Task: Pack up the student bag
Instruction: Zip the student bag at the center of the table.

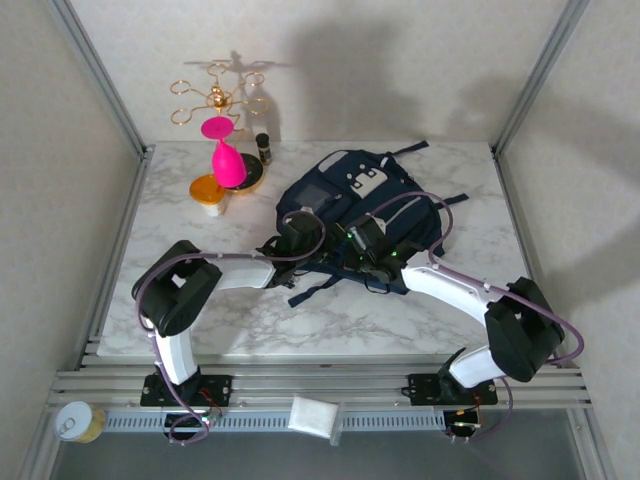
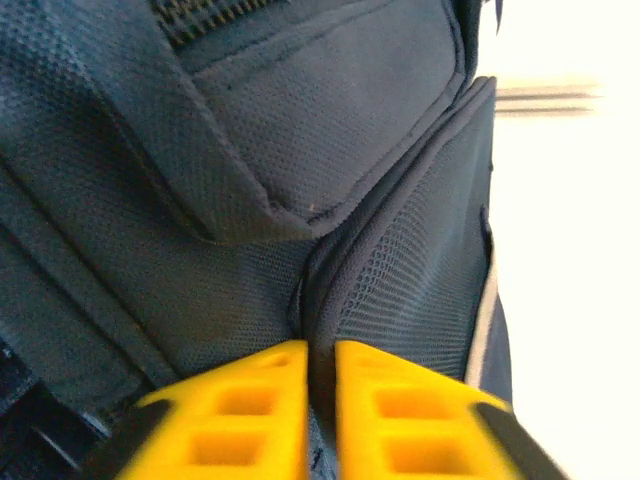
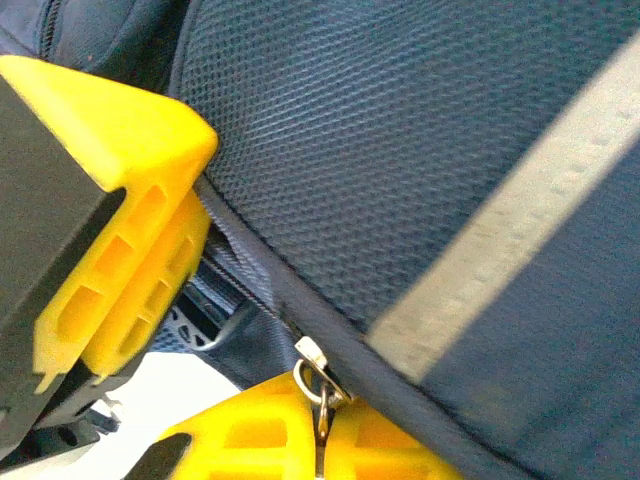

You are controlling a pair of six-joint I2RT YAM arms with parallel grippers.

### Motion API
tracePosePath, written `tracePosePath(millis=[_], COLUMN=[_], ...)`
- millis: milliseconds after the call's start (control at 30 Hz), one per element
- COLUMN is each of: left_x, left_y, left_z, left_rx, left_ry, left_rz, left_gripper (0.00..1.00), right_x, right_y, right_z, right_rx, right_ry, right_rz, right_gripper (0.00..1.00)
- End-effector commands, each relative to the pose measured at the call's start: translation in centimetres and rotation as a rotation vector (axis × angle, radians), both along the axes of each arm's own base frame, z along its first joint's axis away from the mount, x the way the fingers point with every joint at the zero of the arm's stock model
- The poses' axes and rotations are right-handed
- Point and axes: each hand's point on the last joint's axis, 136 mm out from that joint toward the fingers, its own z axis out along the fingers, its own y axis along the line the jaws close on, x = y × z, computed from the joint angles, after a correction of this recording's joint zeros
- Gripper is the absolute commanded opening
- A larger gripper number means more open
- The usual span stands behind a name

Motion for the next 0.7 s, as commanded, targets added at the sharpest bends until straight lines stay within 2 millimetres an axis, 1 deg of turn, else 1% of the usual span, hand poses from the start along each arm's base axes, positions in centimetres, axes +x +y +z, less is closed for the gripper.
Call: tracePosePath(millis=[0, 33, 167, 267, 367, 400, 433, 500, 533, 567, 600, 633, 667], left_x=[2.9, 3.2, 3.7, 4.2, 5.0, 5.4, 5.4, 5.3, 5.0, 4.5, 3.9, 3.2, 2.6], left_y=[1.3, 1.8, 4.6, 7.0, 8.6, 8.9, 8.9, 8.4, 7.7, 6.6, 5.6, 4.4, 3.8], left_z=[0.6, 0.4, 0.1, -0.2, -0.3, -0.1, 0.2, 1.3, 2.1, 2.9, 3.5, 4.4, 4.9], left_rx=[0.045, 0.069, 0.151, 0.227, 0.269, 0.270, 0.267, 0.241, 0.215, 0.178, 0.141, 0.100, 0.074], left_ry=[-0.056, -0.051, -0.051, -0.043, -0.046, -0.052, -0.059, -0.076, -0.088, -0.096, -0.101, -0.108, -0.107], left_rz=[0.110, 0.122, 0.178, 0.204, 0.190, 0.184, 0.159, 0.124, 0.099, 0.071, 0.041, 0.011, -0.001], left_gripper=[0.02, 0.00, 0.00, 0.00, 0.00, 0.00, 0.00, 0.00, 0.00, 0.06, 0.19, 0.30, 0.35], right_x=[-1.2, -1.4, -2.0, -2.5, -2.5, -2.3, -2.0, -1.6, -1.3, -1.1, -1.0, -1.0, -0.9], right_y=[-2.6, -3.5, -6.8, -8.3, -9.0, -9.0, -8.4, -6.3, -5.1, -3.9, -2.9, -1.9, -1.5], right_z=[0.6, 0.6, 0.8, 1.2, 1.5, 1.5, 1.8, 2.1, 2.3, 2.6, 2.9, 3.1, 3.0], right_rx=[-0.042, -0.047, -0.066, -0.082, -0.095, -0.098, -0.090, -0.034, 0.003, 0.041, 0.068, 0.085, 0.079], right_ry=[0.016, 0.021, 0.030, 0.031, 0.024, 0.020, 0.007, -0.014, -0.027, -0.037, -0.049, -0.053, -0.053], right_rz=[-0.027, -0.045, -0.106, -0.107, -0.092, -0.081, -0.049, 0.045, 0.085, 0.125, 0.160, 0.194, 0.206], right_gripper=[0.00, 0.00, 0.00, 0.00, 0.00, 0.00, 0.00, 0.00, 0.00, 0.00, 0.00, 0.00, 0.00])
